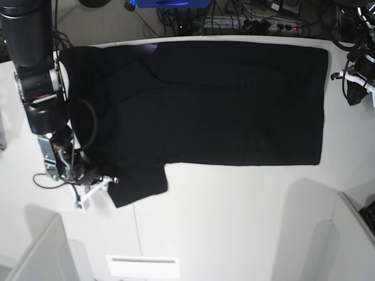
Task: Fold the T-shirt properly
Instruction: 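Move the right gripper down to the shirt's hem corner and grasp it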
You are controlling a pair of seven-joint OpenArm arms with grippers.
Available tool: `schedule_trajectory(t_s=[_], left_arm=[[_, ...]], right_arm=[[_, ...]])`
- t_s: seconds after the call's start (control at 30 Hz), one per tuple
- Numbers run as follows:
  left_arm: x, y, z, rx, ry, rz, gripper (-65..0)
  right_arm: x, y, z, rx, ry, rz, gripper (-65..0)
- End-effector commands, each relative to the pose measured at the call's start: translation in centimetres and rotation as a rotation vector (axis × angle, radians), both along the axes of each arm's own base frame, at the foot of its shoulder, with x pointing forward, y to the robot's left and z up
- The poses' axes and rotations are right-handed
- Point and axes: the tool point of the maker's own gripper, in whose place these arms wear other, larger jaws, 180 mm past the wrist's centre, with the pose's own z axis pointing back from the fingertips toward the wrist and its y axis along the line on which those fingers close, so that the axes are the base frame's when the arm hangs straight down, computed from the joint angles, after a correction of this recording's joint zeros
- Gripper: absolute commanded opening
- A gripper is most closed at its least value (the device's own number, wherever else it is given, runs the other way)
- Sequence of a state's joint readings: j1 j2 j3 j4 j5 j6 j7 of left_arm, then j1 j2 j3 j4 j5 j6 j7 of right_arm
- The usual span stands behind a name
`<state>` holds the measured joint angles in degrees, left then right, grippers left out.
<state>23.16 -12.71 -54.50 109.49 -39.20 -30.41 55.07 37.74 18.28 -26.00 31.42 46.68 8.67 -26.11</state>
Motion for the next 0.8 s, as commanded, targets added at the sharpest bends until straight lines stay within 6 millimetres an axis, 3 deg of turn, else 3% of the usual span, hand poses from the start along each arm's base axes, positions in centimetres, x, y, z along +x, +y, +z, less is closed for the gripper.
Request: schedule_trajectory(t_s=[0.0,0.13,0.17,0.27,0.33,0.43,0.77], left_arm=[[0.9,0.3,1.3,0.024,-0.041,-0.018,-65.0],[2.2,1.4,1.2,0.0,-0.064,0.006,-65.0],[2.8,2.0,1.2,-0.011,-0.073,0.017,-62.2],[4.0,3.4,0.4,-0.058,-0.084,0.051,-37.4],[5.1,4.4,0.3,-0.081,-0.098,0.069,-23.5],[7.4,4.8,-0.1,-0.111,-0.092,0.048,-11.7],[15.7,3.3,-4.9,-0.277,0.069,0.001,-10.2]], right_arm=[[0.6,-0.1,0.9,0.004,-0.003,0.007,-37.1],[0.5,-0.1,0.8,0.004,-0.003,0.007,-46.8],[0.5,-0.1,0.8,0.004,-0.004,0.006,-50.0],[0.6,-0.2,0.8,0.007,-0.005,0.002,-63.6],[0.6,-0.2,0.8,0.005,-0.004,-0.002,-65.0],[0.5,-0.3,0.8,0.005,-0.002,-0.003,-65.0],[0.5,-0.3,0.8,0.007,-0.001,-0.004,-65.0]])
